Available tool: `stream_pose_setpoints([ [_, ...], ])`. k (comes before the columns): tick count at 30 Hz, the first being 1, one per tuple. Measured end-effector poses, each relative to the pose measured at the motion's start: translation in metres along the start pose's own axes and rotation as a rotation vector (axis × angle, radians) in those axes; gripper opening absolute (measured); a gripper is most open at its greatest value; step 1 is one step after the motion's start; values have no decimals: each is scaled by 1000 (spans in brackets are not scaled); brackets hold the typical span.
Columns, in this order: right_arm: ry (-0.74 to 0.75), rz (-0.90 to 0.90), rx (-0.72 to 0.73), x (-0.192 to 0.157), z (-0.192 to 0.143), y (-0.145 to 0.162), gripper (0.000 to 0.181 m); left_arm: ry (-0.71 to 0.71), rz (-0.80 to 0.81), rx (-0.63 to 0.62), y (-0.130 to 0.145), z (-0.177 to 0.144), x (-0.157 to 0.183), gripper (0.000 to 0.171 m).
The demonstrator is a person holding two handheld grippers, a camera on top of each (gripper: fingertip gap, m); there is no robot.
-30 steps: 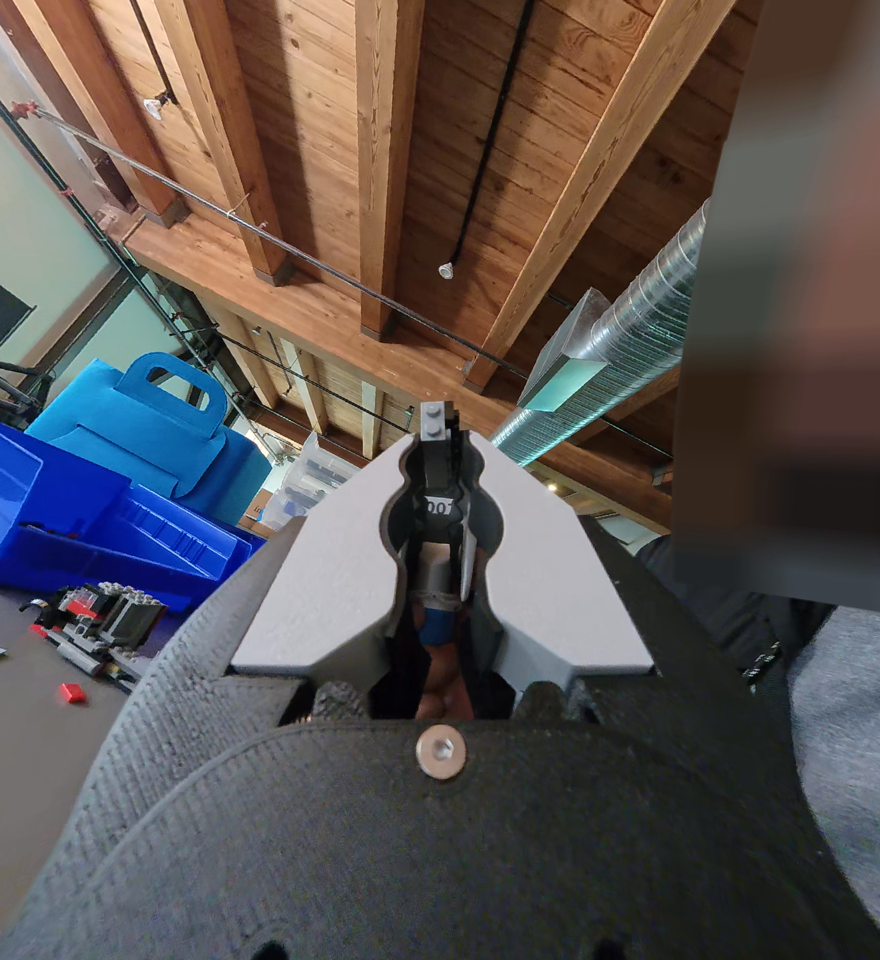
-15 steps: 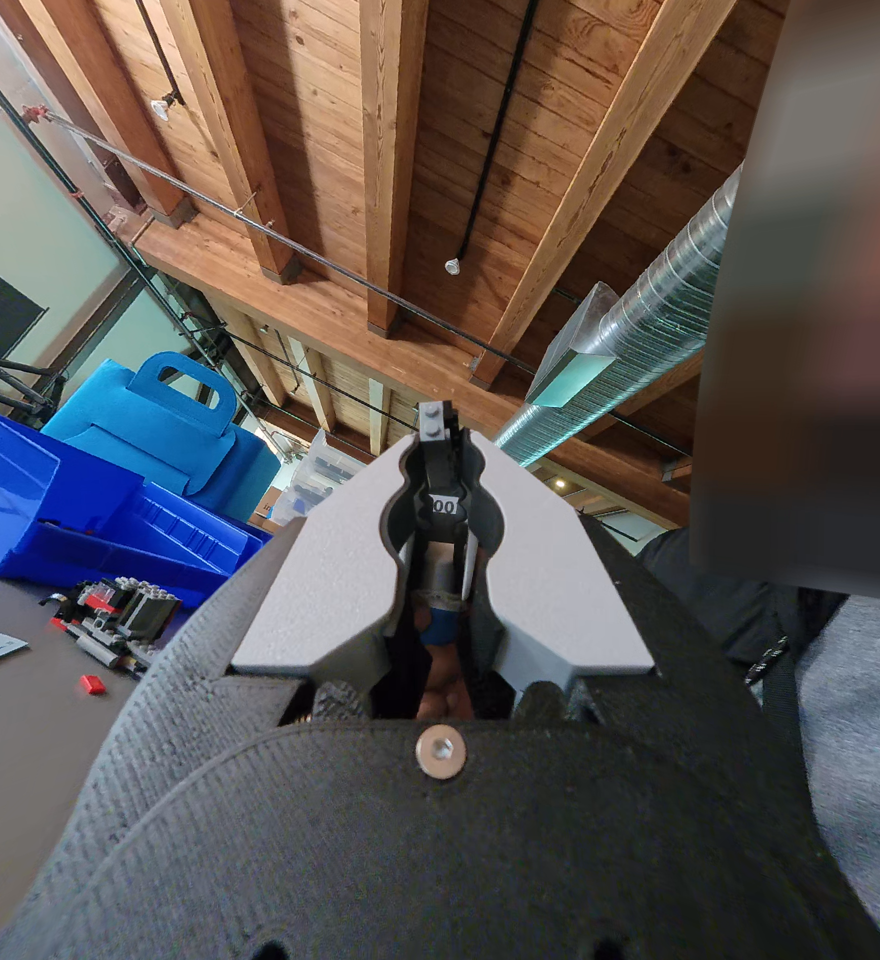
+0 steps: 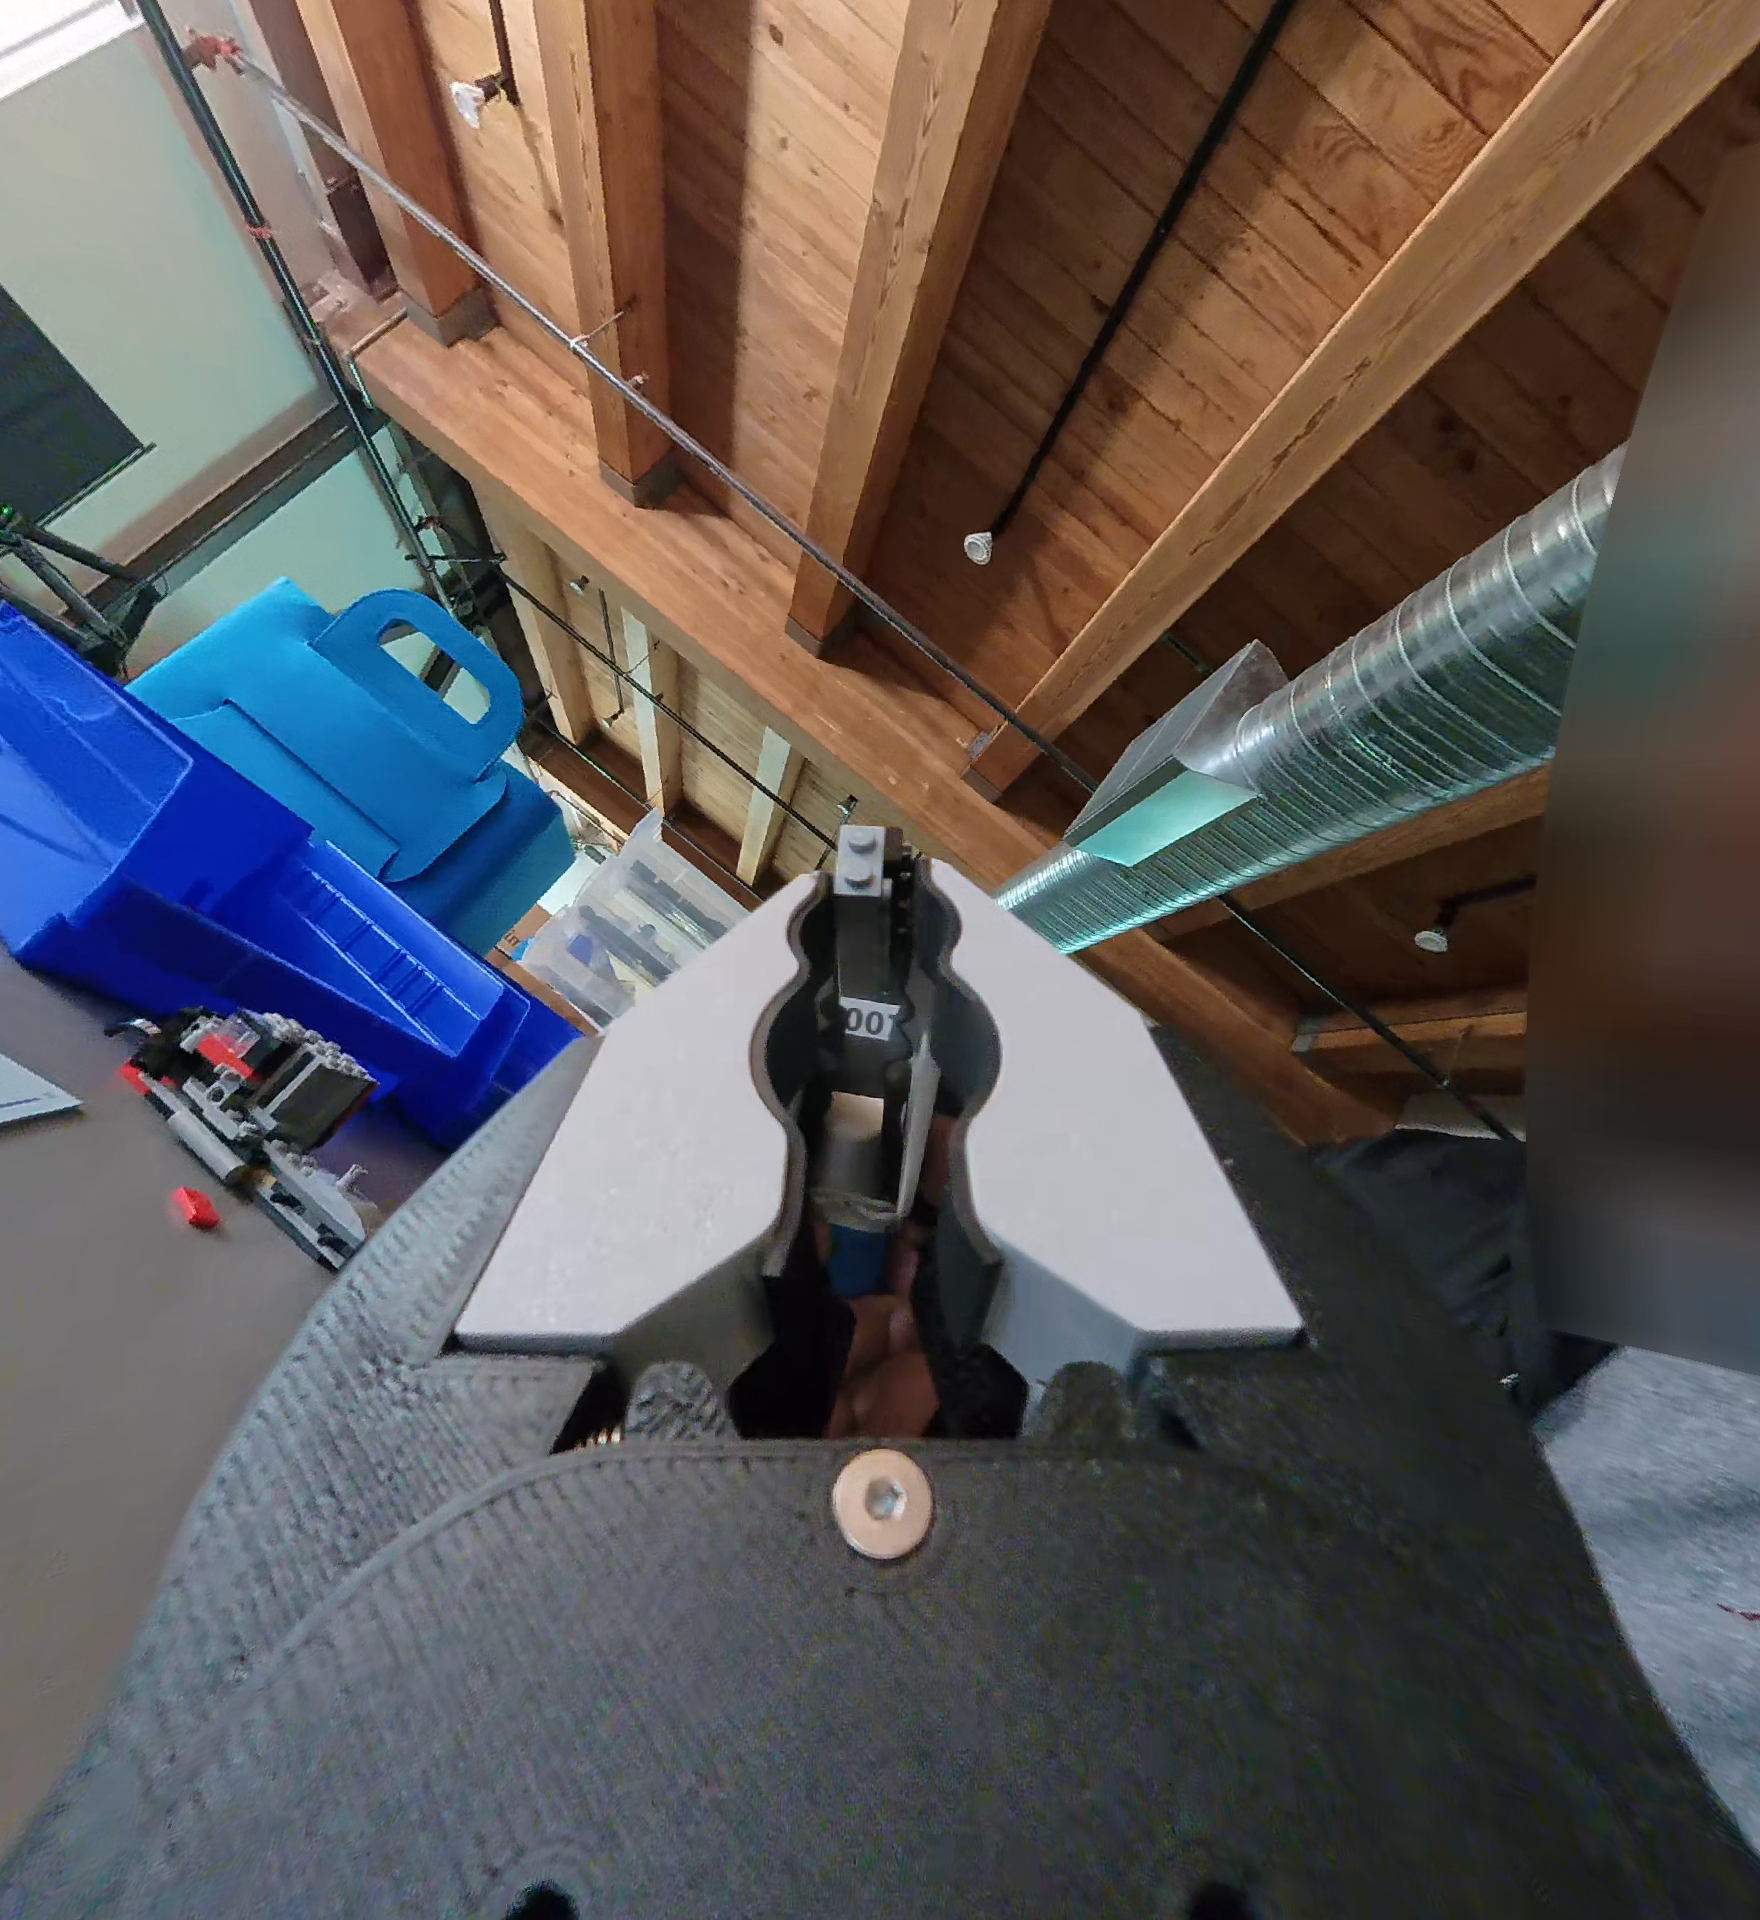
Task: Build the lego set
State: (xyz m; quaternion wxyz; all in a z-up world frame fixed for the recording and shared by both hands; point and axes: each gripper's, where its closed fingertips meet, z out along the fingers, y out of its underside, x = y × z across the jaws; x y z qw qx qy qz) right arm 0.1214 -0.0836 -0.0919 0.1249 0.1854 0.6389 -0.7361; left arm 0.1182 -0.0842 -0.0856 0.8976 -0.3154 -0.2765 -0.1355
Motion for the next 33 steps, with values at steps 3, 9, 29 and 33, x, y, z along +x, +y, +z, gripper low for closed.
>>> stream_pose_setpoints([
  [3,-3,20,-1,3,1,2,13,-19,-8,-3,0,-2,-4,14],
  [9,23,11,-44,19,2,10,32,-102,-43,16,-6,-8,-16,14],
  [29,110,15,-254,94,-9,51,41,-601,-219,293,-60,-89,-87,14],
  [33,72,71,-294,93,-6,57,40,-624,-204,283,-68,-79,-104,14],
])
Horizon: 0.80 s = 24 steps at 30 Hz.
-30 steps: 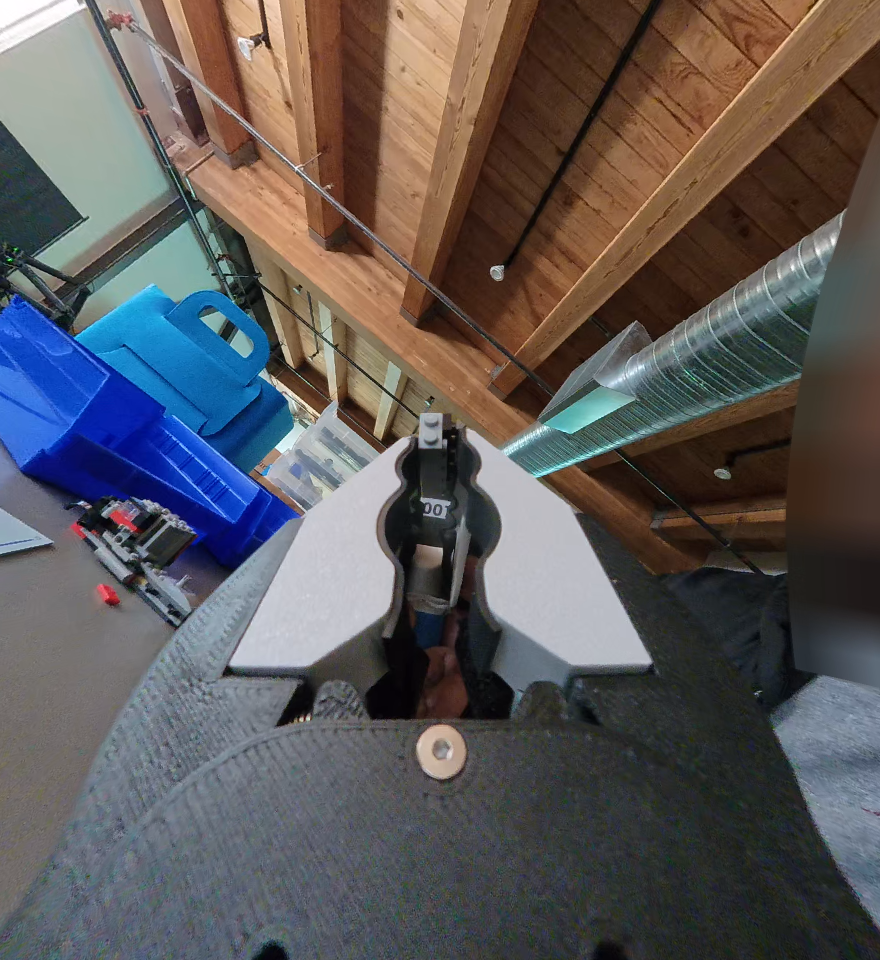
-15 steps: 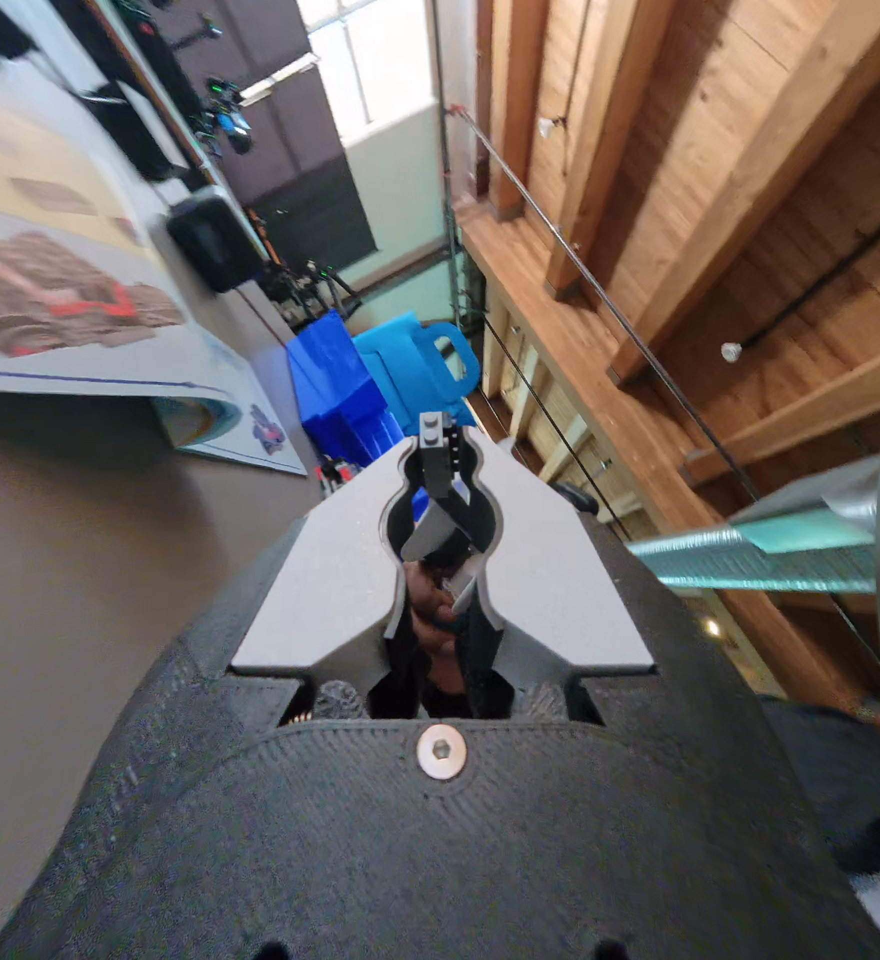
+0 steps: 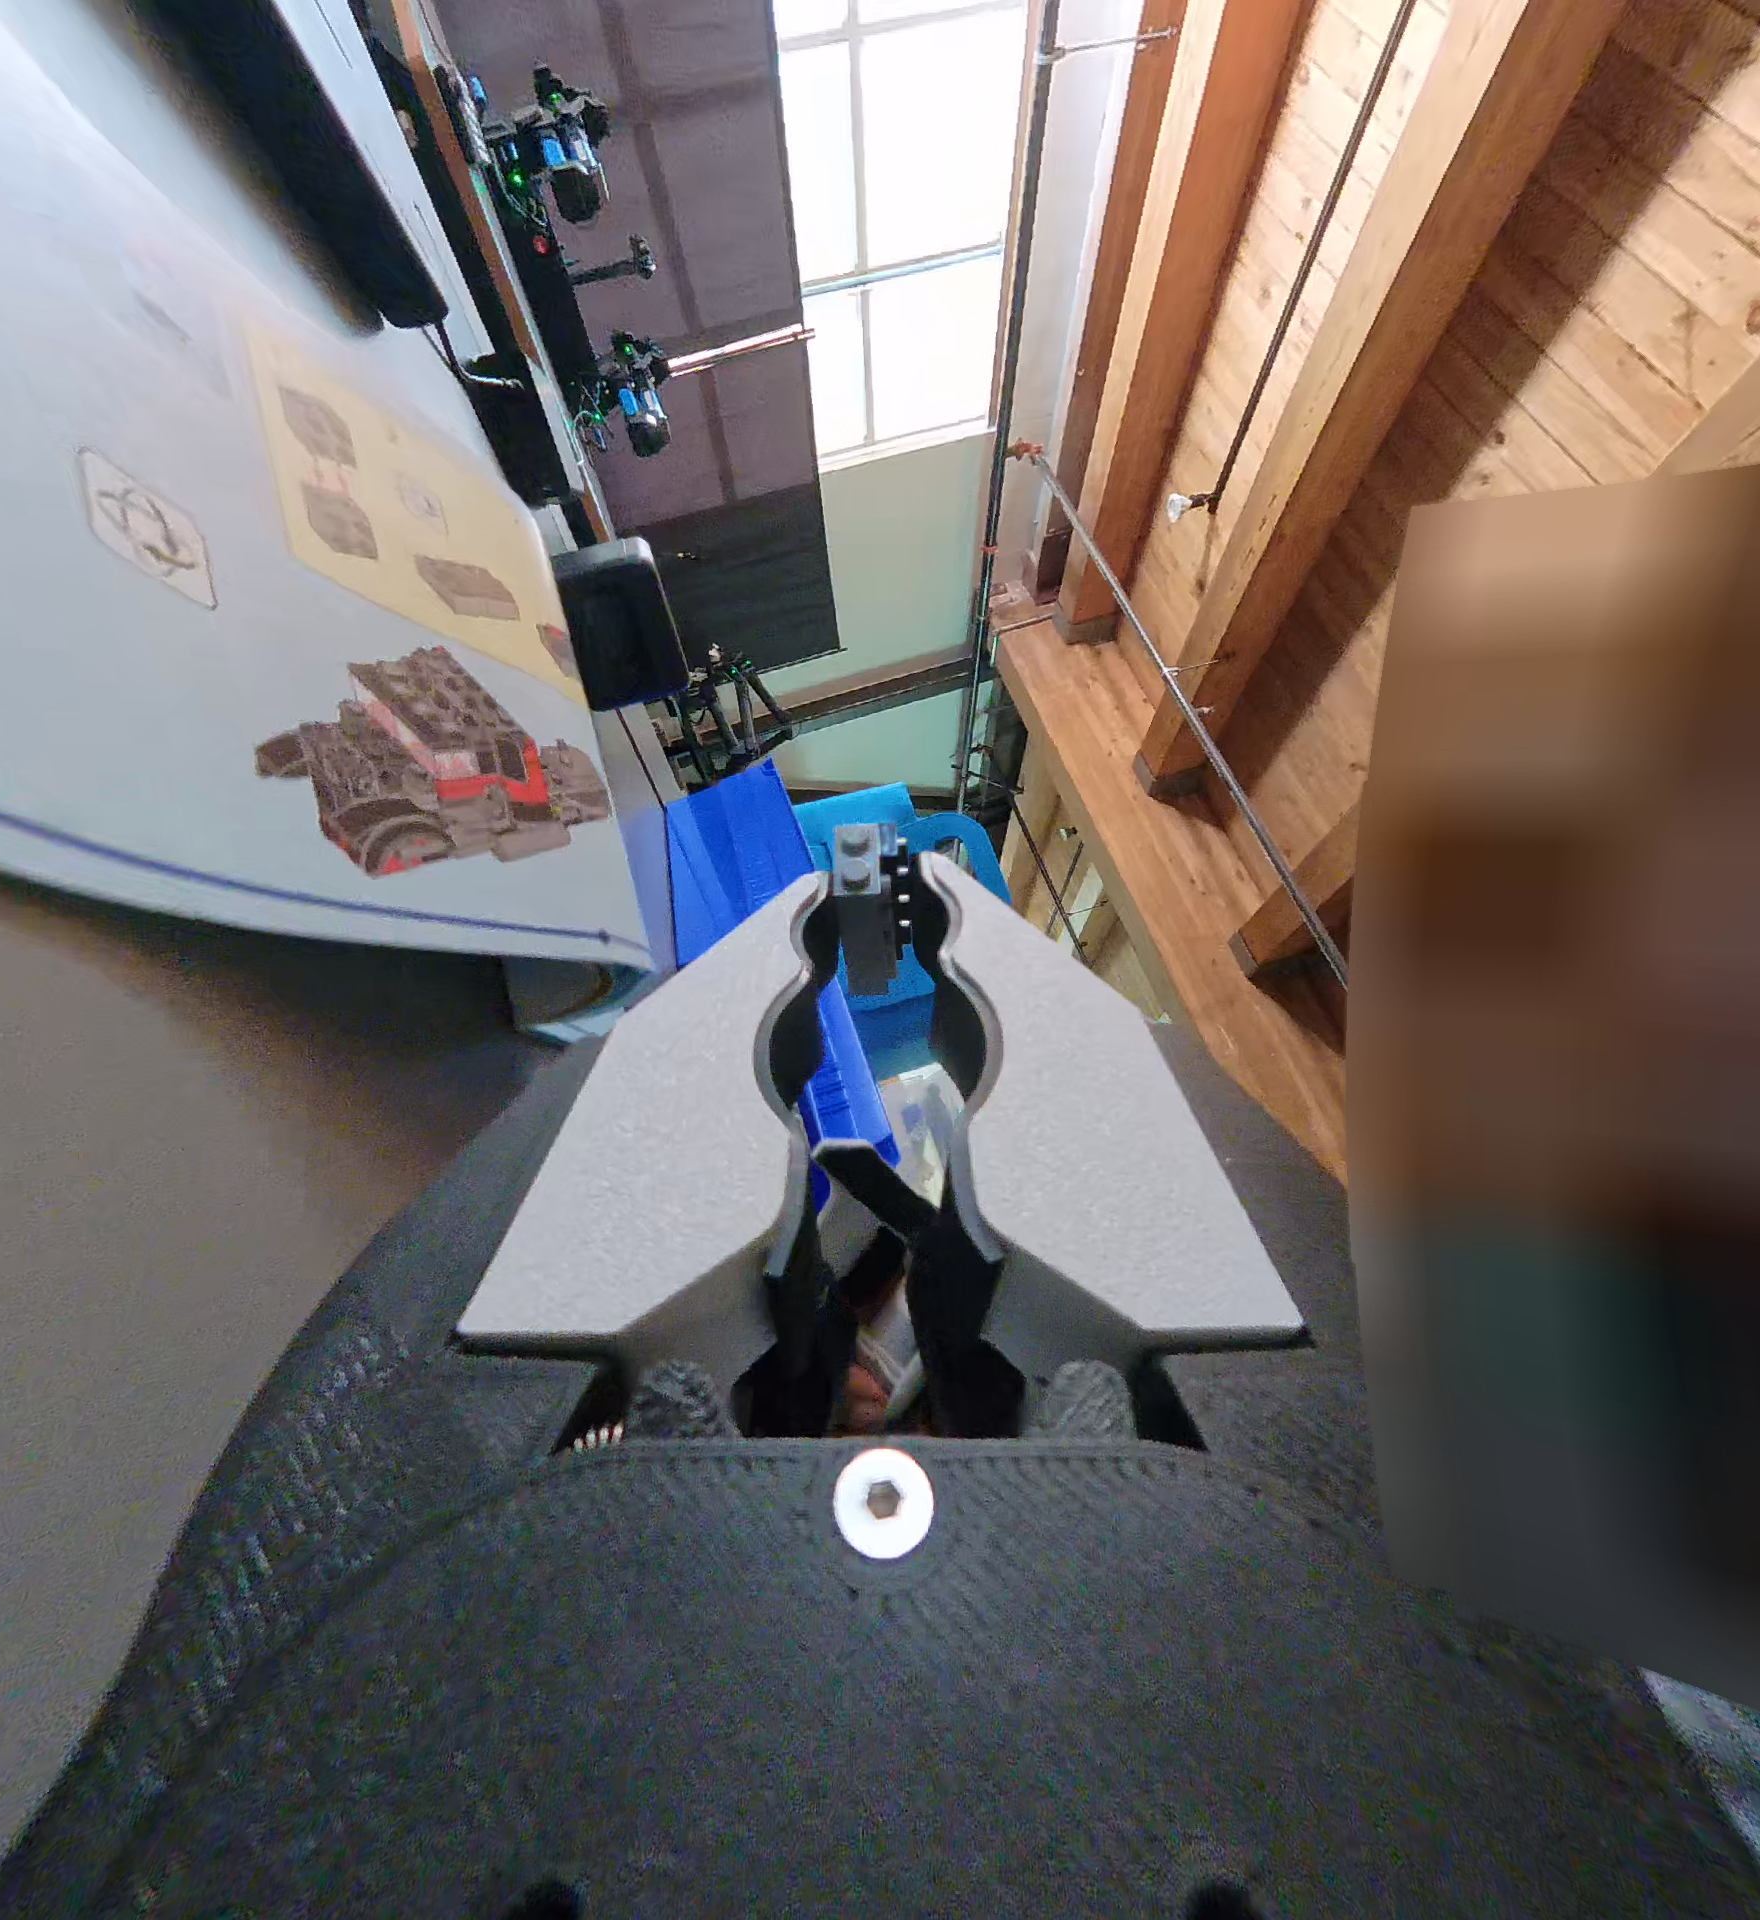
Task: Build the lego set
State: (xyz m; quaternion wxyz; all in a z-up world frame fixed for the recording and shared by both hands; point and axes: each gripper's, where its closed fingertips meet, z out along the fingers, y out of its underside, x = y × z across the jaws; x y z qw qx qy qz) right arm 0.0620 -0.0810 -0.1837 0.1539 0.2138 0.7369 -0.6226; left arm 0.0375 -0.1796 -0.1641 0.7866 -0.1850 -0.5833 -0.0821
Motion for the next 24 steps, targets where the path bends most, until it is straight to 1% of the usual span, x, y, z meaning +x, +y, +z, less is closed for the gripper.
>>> stream_pose_setpoints([
  [2,-16,11,-2,-1,0,0,39,-6,5,-7,-1,12,-2,14],
  [4,-26,5,8,-3,-2,-1,39,-8,-2,-36,6,23,-4,14],
  [7,-25,-21,31,-6,-7,-2,39,6,-43,-77,20,34,-4,14],
  [9,-12,-39,35,-9,-14,0,39,-7,-42,-119,34,38,-5,14],
  [13,56,-90,45,-11,-37,7,39,-15,-57,-176,58,41,-3,14],
  [19,199,-129,98,0,-82,10,38,-26,-46,-256,94,48,-4,14],
  [21,228,-114,128,5,-96,9,37,-23,-48,-273,101,50,-4,14],
  [24,221,-71,179,8,-110,5,35,-32,-26,-291,106,57,-6,14],
])
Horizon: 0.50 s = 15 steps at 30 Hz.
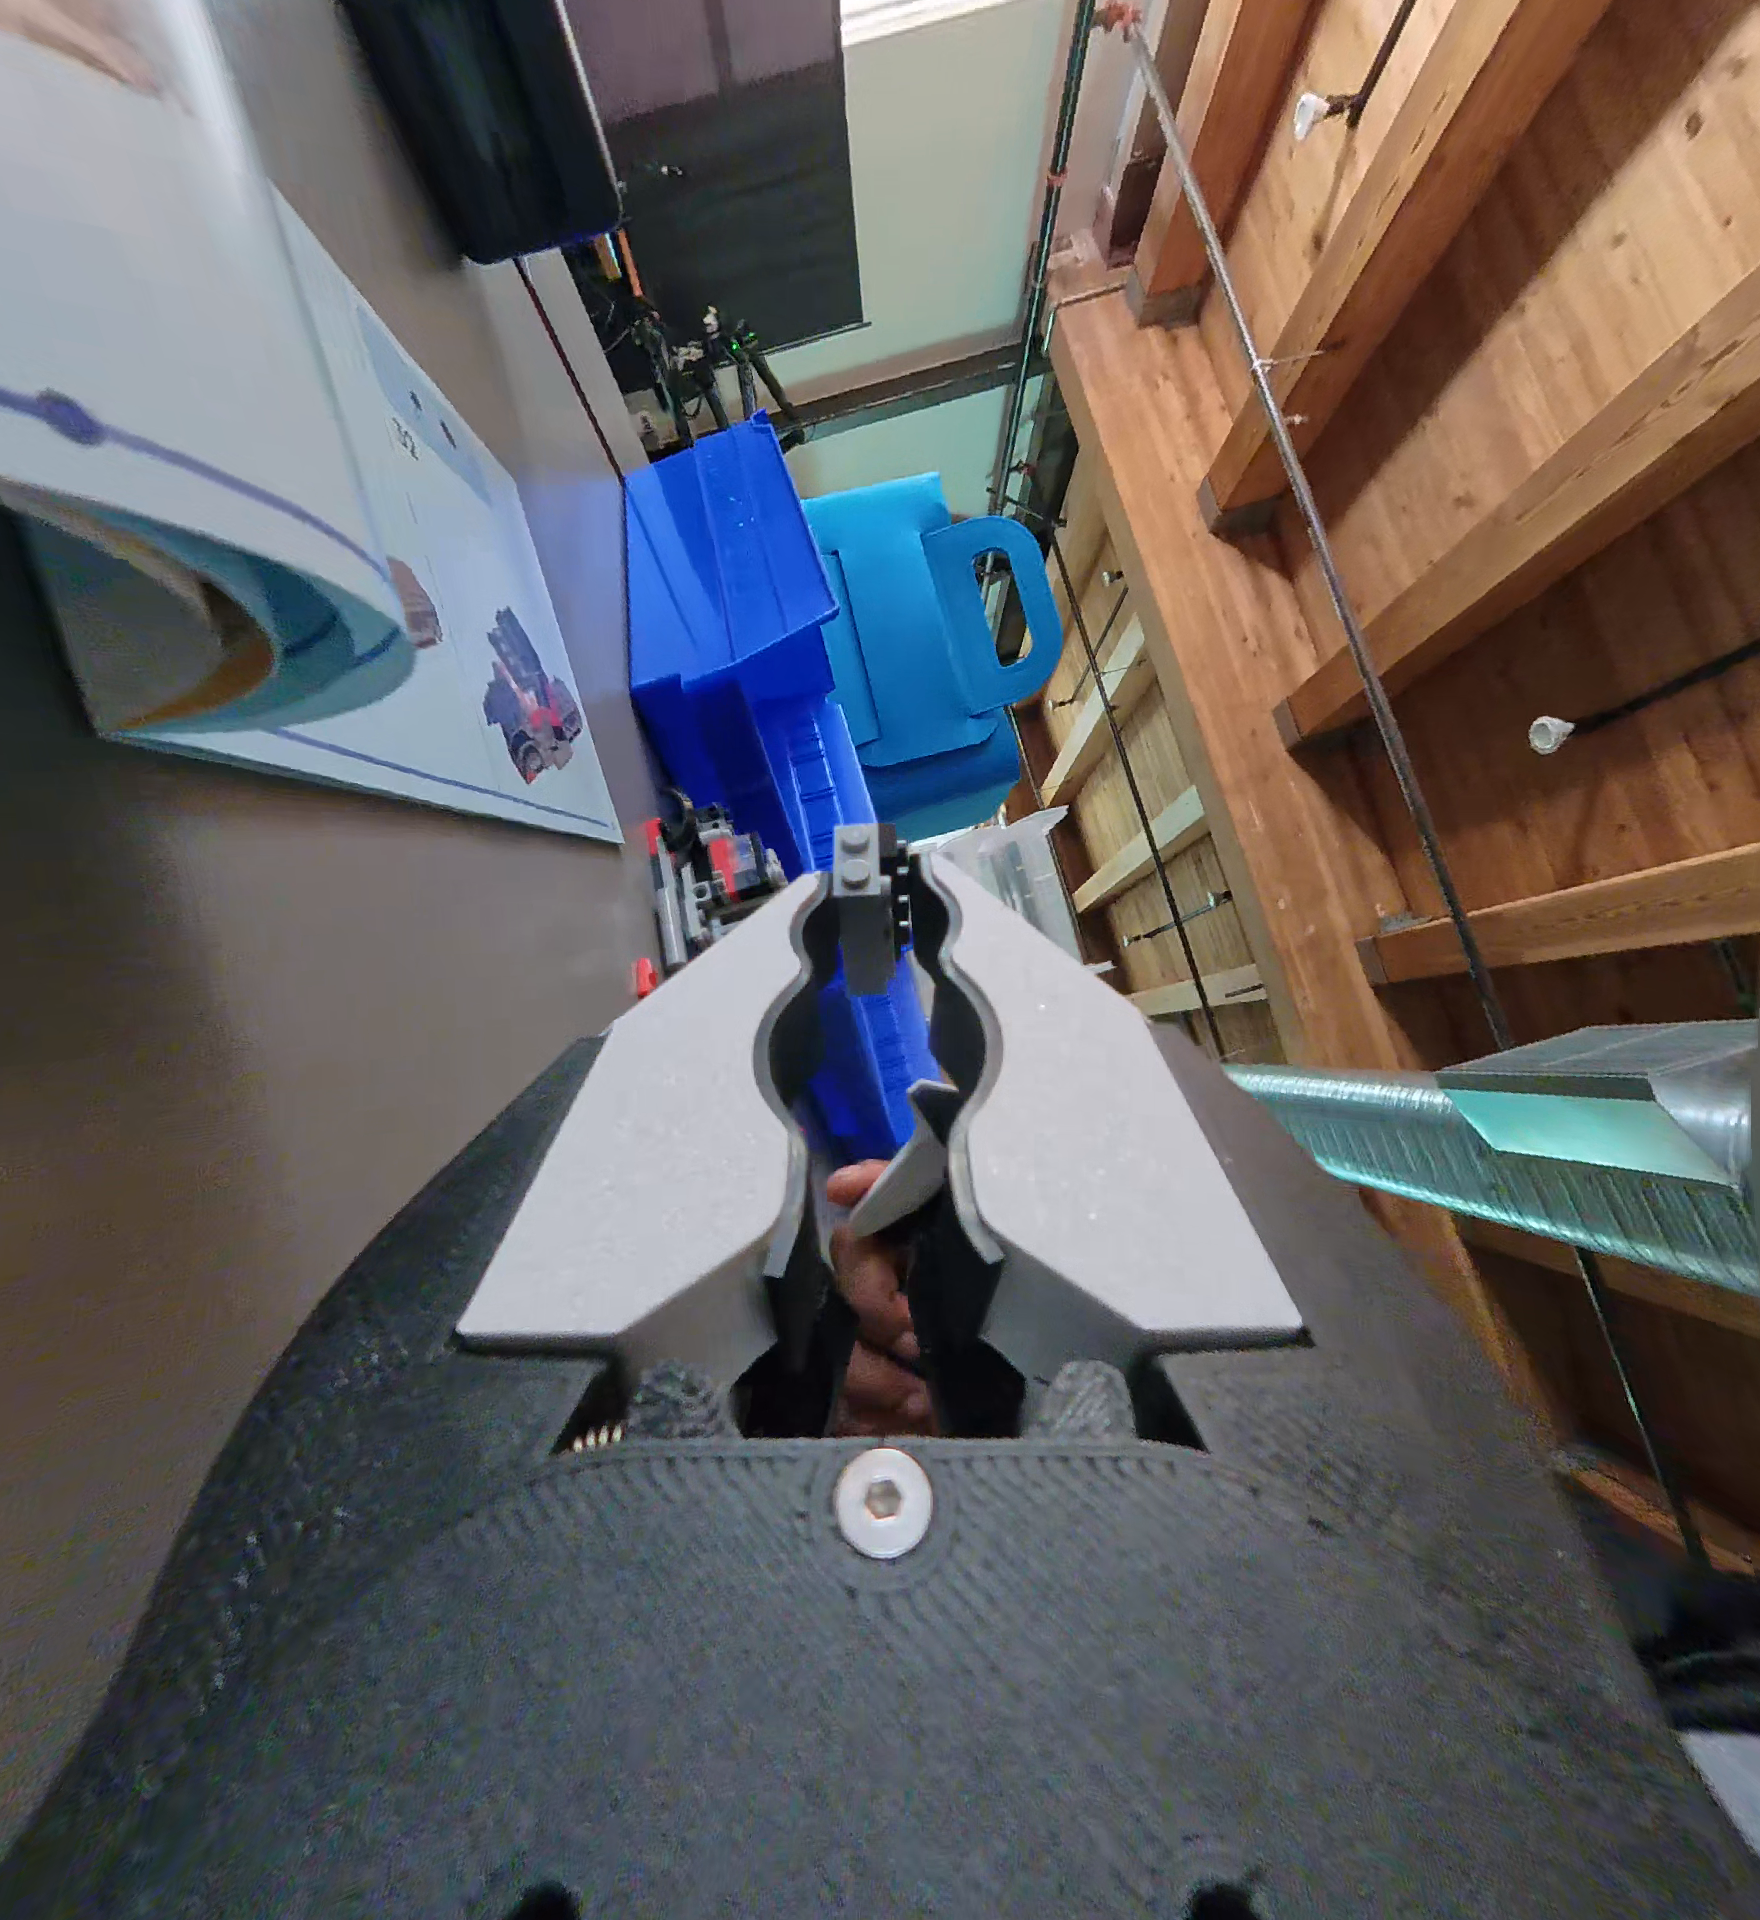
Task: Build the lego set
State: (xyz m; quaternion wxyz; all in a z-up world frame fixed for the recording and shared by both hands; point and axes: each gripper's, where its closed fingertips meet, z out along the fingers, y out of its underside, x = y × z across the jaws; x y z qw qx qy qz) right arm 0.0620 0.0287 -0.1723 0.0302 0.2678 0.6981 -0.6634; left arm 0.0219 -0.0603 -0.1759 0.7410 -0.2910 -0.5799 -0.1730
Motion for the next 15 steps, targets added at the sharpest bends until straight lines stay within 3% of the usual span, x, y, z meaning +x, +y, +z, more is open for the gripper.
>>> stream_pose_setpoints([
  [15,-28,58,-65,4,6,8,34,12,-34,-79,4,37,-8,14],
])
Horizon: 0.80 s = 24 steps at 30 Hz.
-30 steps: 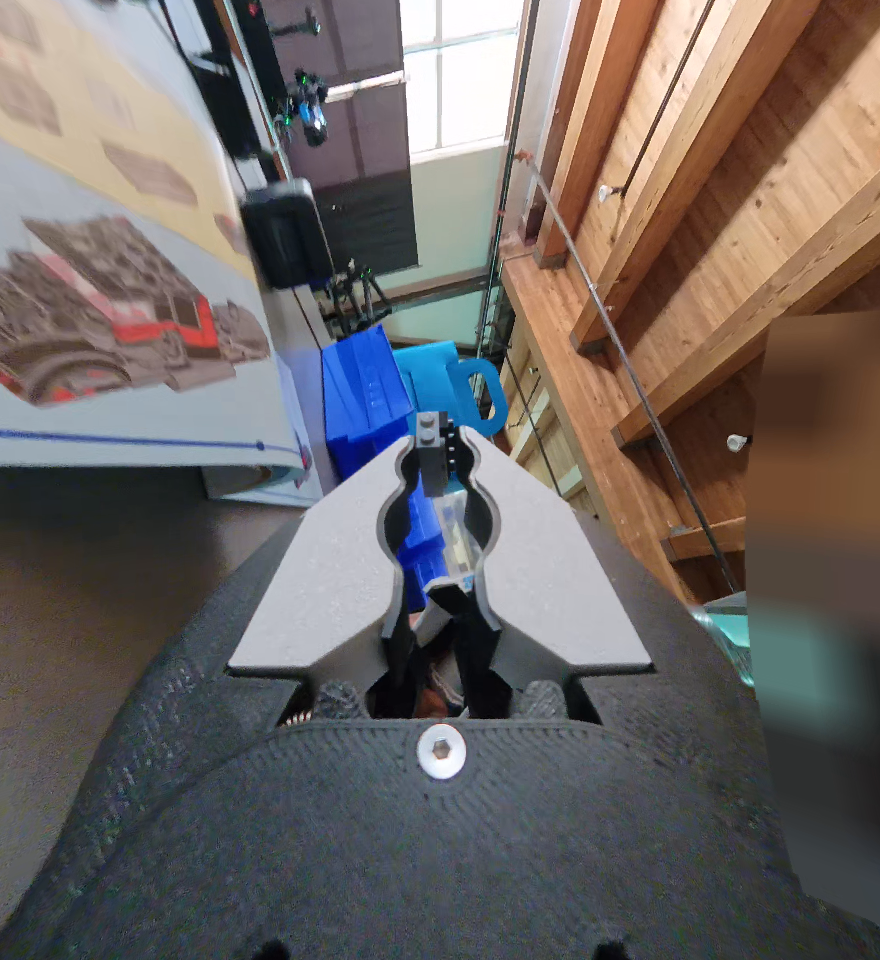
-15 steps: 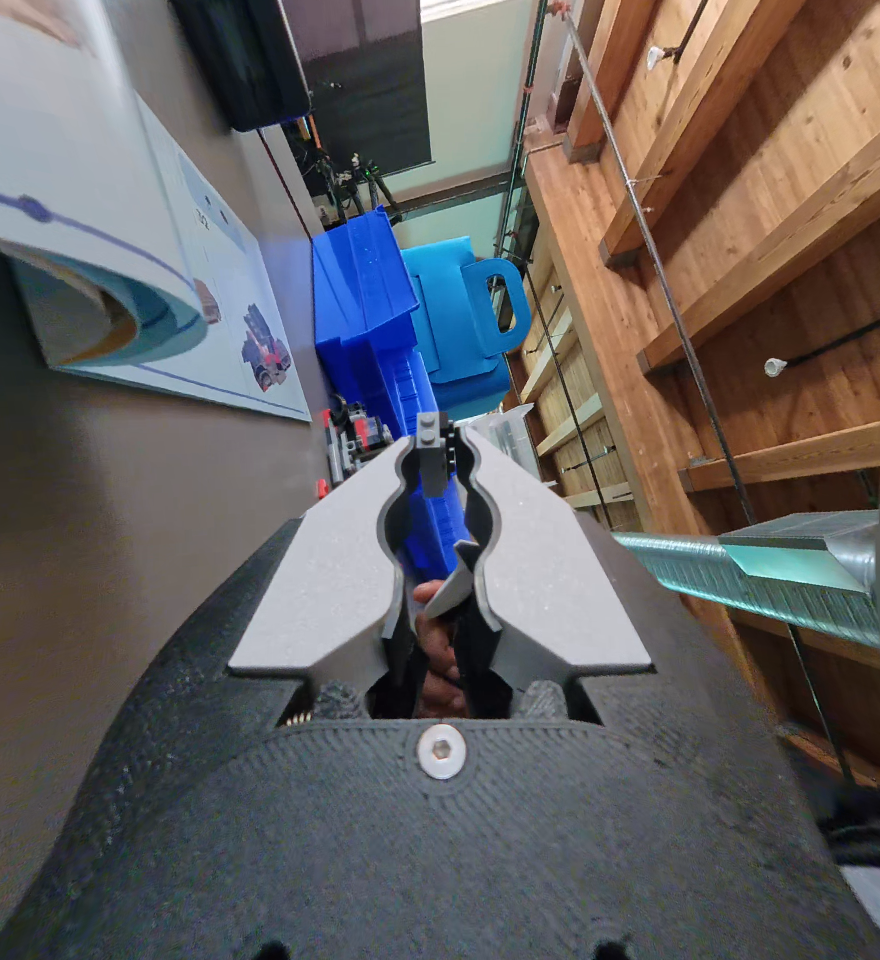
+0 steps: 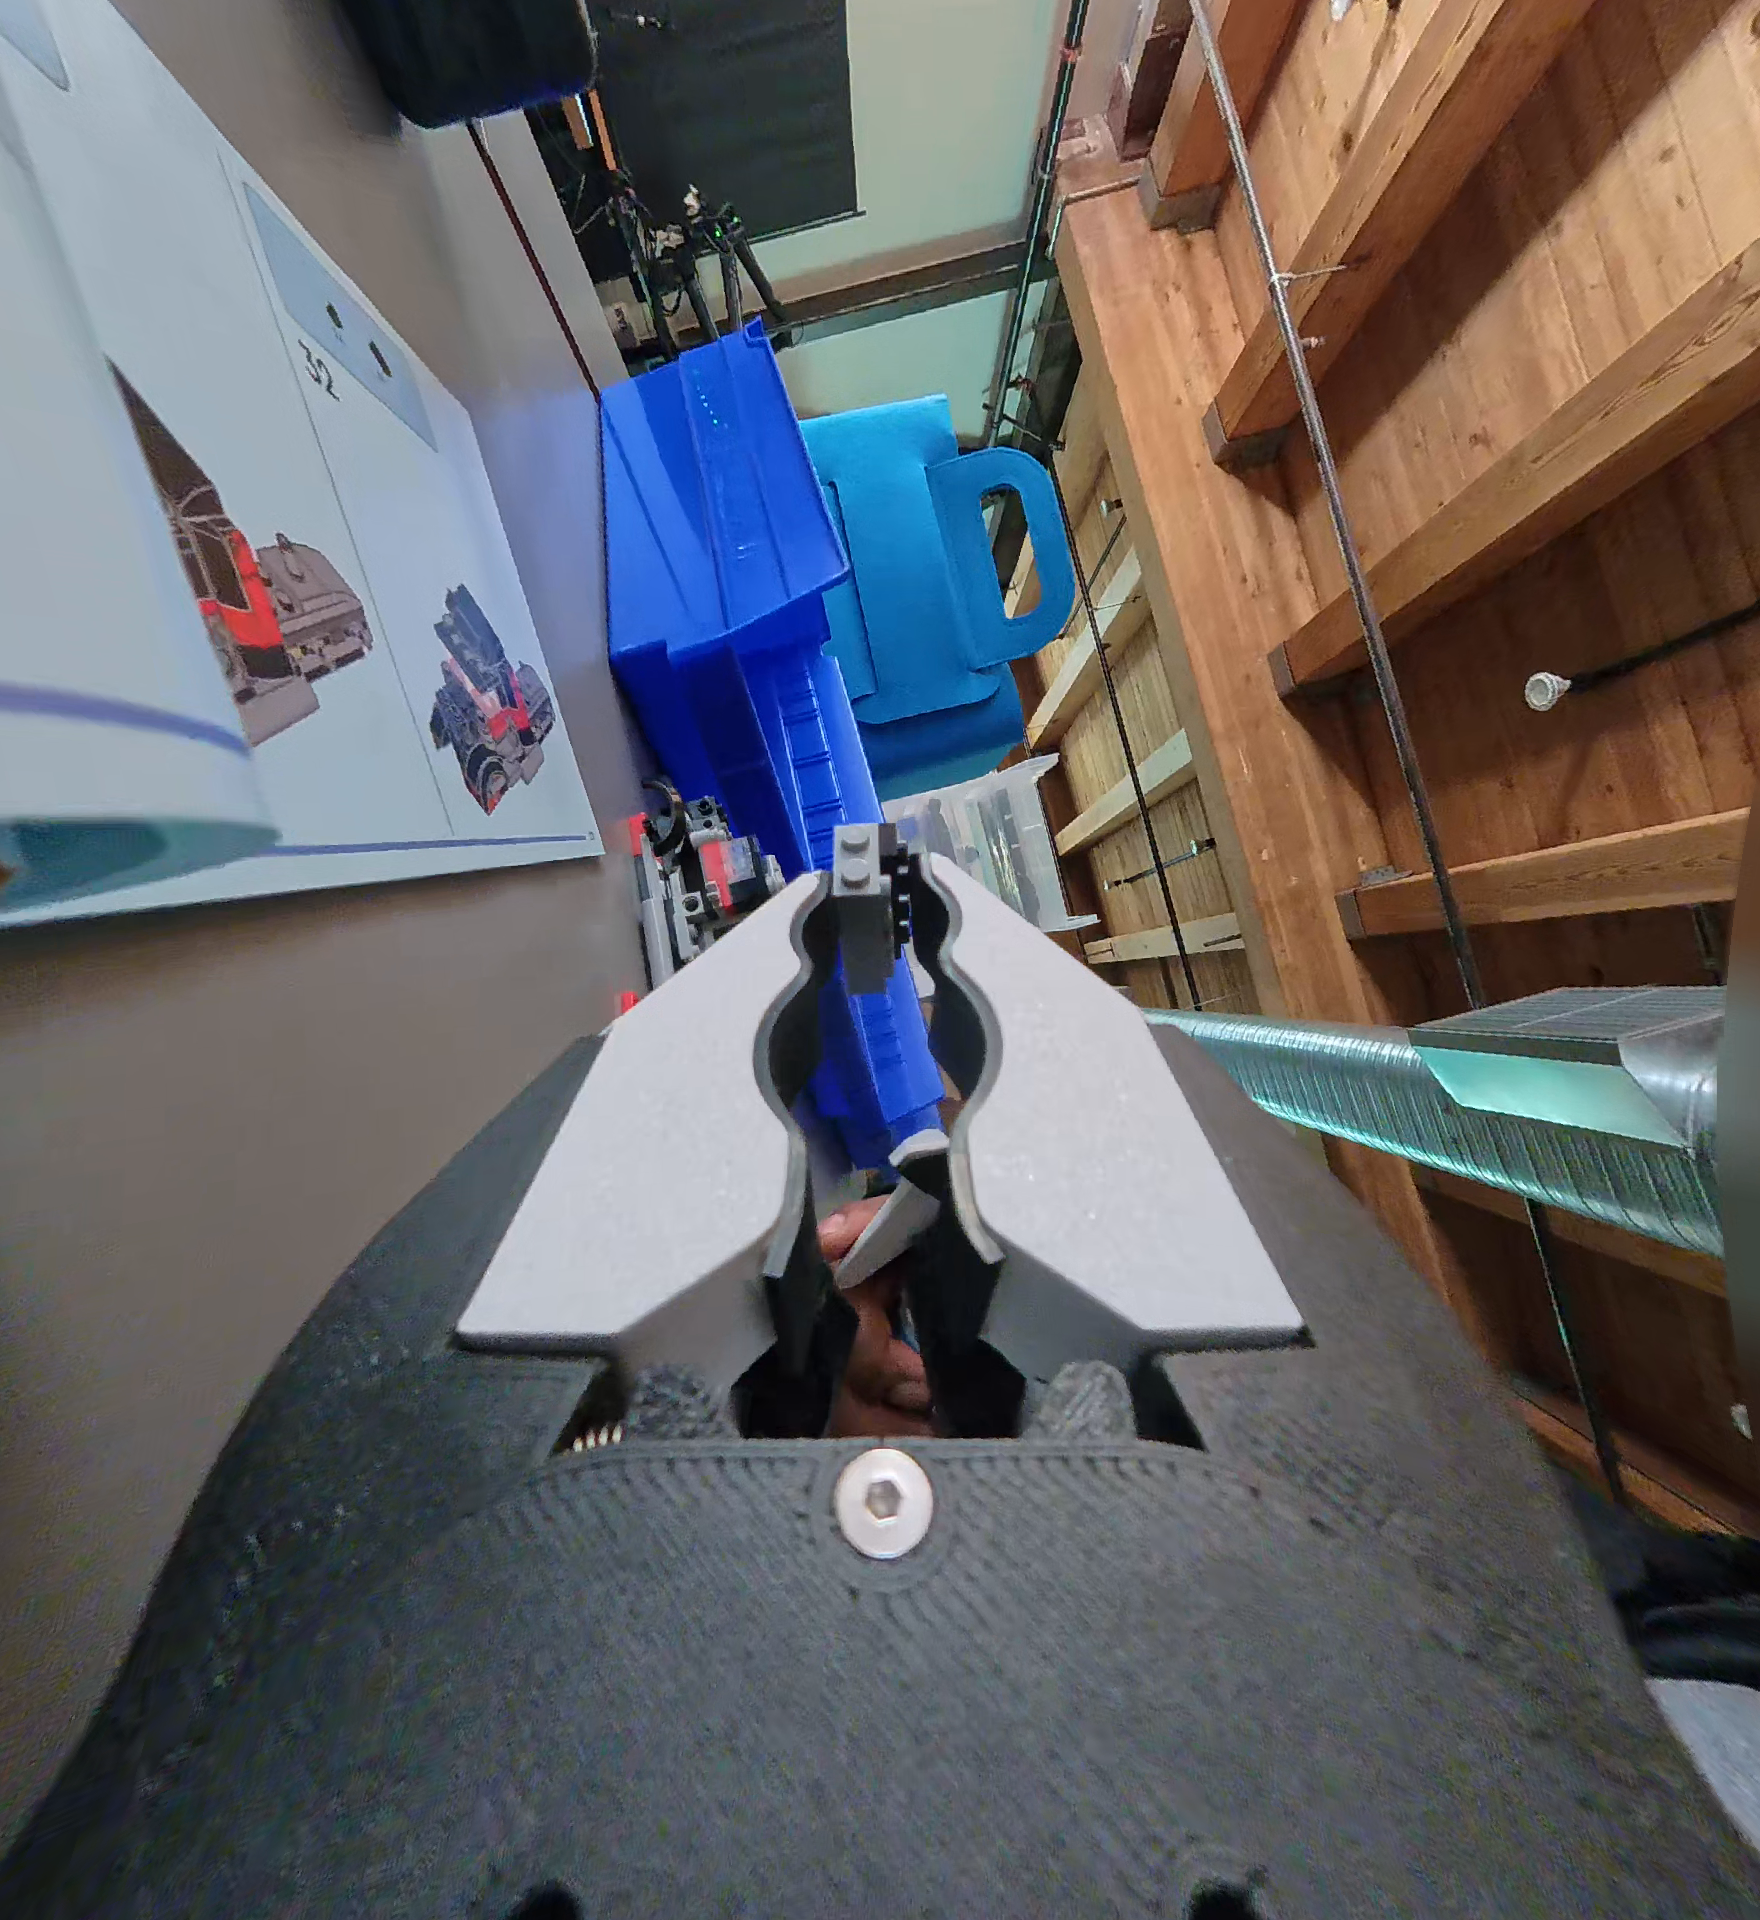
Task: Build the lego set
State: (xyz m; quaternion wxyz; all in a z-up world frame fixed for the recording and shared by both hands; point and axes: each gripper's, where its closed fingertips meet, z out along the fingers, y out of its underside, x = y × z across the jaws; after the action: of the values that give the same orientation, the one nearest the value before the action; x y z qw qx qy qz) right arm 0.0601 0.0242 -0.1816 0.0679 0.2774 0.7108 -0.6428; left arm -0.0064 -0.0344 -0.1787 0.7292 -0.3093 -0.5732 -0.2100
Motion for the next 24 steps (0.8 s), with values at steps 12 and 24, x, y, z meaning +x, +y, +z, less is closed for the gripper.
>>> stream_pose_setpoints([
  [12,167,-99,12,18,-33,-1,34,27,-28,-35,2,5,0,14],
  [24,336,-245,-110,50,-54,-12,34,60,-39,-94,11,7,5,14],
])
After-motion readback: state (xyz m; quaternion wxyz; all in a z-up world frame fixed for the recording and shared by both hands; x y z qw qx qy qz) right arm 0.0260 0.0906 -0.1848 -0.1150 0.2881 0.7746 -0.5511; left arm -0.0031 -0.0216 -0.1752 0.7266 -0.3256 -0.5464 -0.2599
